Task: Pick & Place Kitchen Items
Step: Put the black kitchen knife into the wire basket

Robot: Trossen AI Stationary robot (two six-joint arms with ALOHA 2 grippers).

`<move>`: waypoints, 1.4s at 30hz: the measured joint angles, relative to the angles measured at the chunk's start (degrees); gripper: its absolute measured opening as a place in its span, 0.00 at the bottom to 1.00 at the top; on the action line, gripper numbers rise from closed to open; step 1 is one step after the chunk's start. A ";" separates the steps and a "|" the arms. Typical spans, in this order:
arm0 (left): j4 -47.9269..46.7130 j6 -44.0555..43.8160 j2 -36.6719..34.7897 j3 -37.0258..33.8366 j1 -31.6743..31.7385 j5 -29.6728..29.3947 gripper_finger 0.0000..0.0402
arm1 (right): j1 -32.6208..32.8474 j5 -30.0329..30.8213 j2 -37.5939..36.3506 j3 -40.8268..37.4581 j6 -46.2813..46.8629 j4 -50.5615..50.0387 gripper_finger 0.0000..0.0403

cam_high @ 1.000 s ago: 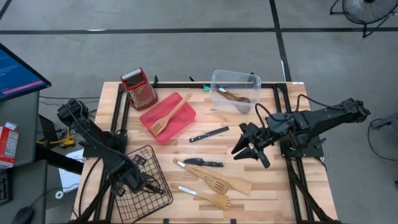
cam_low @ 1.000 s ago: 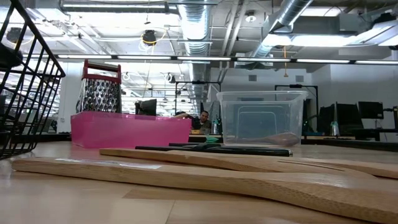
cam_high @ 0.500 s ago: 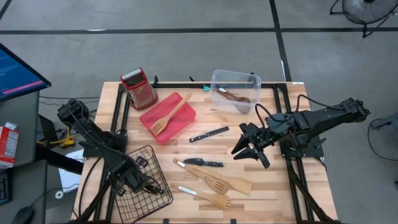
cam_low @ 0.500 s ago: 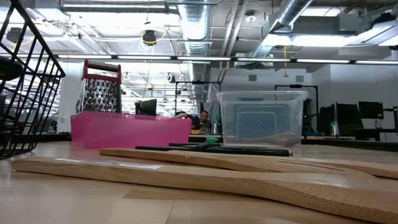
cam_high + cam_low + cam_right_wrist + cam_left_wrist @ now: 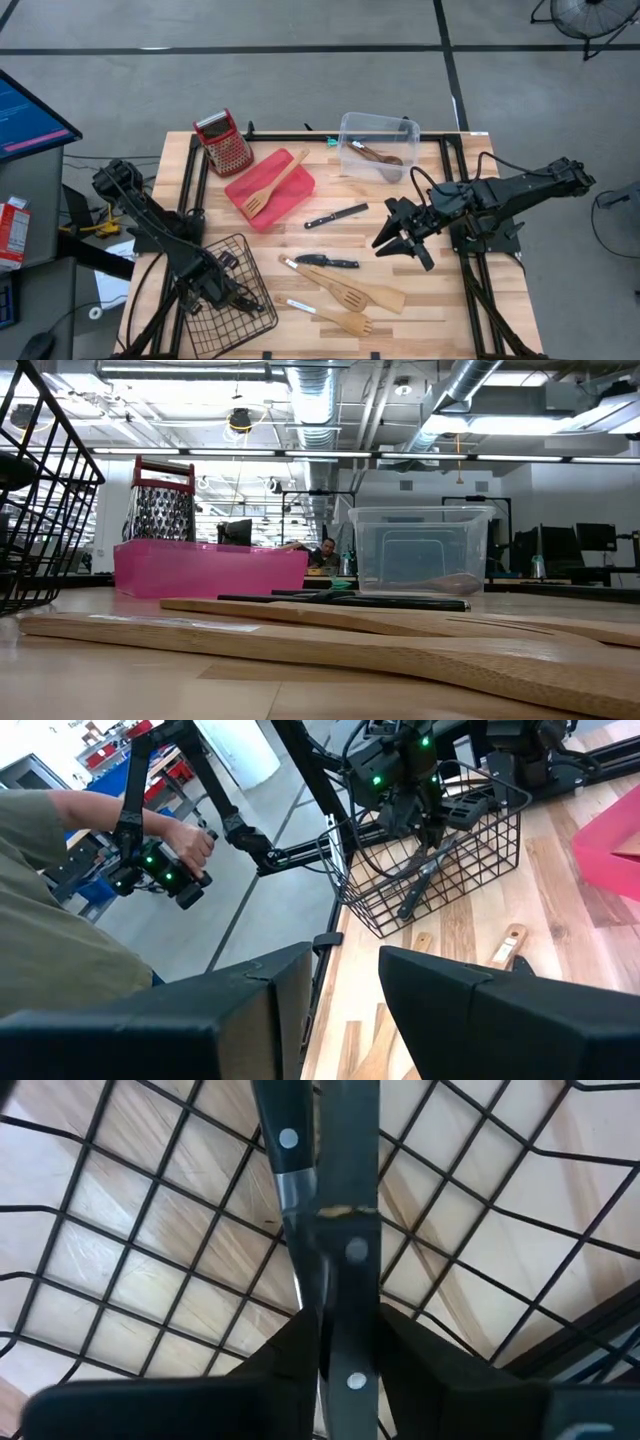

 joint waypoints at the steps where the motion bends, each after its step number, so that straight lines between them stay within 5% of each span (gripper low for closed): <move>1: 0.09 -0.25 0.00 0.00 0.00 -0.06 0.21 | 0.00 0.00 0.00 0.00 0.66 0.00 0.33; 14: 0.67 -16.05 -5.53 2.51 2.29 0.38 0.52 | -0.15 10.47 0.12 0.00 3.00 -5.20 0.51; 25: 4.82 -29.88 -16.02 12.56 5.40 -0.25 0.53 | -1.81 15.81 10.79 0.00 -2.83 -10.85 0.55; 30: 16.46 -29.65 -20.04 16.34 6.97 -10.02 0.51 | -2.35 15.67 18.04 0.00 -7.30 -10.82 0.55; 36: 31.52 -19.28 -23.68 16.70 7.63 -26.34 0.49 | -1.34 14.72 25.87 0.00 -12.83 -10.70 0.55; 42: 38.07 -9.53 -24.37 16.72 7.63 -33.72 0.55 | -1.07 11.19 31.85 0.02 -13.88 -10.02 0.60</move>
